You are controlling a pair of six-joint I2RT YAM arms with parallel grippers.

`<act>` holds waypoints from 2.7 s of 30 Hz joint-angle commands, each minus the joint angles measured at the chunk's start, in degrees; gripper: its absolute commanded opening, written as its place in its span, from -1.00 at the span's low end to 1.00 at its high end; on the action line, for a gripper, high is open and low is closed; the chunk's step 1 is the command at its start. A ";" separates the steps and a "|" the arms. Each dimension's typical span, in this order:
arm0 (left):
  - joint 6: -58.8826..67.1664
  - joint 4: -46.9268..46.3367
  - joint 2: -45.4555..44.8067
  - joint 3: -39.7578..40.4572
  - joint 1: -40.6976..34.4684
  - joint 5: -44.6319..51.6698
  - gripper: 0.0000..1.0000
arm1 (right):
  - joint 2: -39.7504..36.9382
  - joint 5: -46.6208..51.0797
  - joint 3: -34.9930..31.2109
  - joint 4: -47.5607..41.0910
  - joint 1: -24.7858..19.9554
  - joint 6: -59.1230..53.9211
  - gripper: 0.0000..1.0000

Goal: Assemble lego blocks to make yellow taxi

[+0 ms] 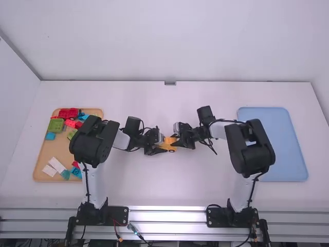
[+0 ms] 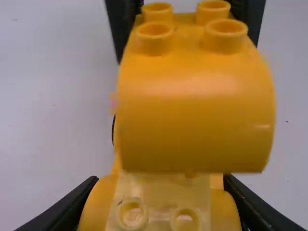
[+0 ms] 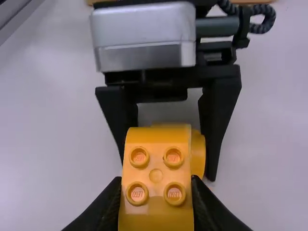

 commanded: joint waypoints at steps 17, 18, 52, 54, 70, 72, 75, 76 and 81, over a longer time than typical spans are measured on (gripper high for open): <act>0.61 -0.13 1.29 0.52 -0.07 -0.46 0.09 | 0.81 2.51 -1.44 2.03 1.36 6.47 -0.54; 0.57 -0.24 1.29 0.63 -0.20 -0.46 0.10 | 0.81 2.86 -1.66 2.05 1.38 5.62 -0.54; 0.17 -0.50 1.29 1.05 -0.26 -0.24 0.10 | 0.81 7.78 -5.64 13.55 4.22 13.22 -0.65; 0.17 -0.50 1.29 1.05 -0.37 -0.22 0.09 | 0.81 7.85 -5.64 12.92 3.85 13.35 -0.64; 0.15 -0.04 1.29 1.05 -0.35 -0.24 0.06 | 0.92 25.81 -5.70 7.98 8.92 15.12 -0.76; 0.20 -0.04 1.29 1.05 -0.35 -0.22 0.06 | 0.92 27.69 -5.70 7.56 8.94 16.28 -0.75; 0.17 0.22 1.29 1.05 -0.35 -0.20 0.04 | 0.92 28.44 -5.70 7.58 9.09 16.39 -0.75; 0.17 0.22 1.29 1.05 -0.35 -0.22 0.01 | 0.90 27.63 -5.68 8.04 8.90 16.41 -0.71; 0.17 -0.15 1.29 1.05 -0.35 -0.22 -0.10 | 0.90 21.14 -4.42 8.31 7.06 16.31 -0.49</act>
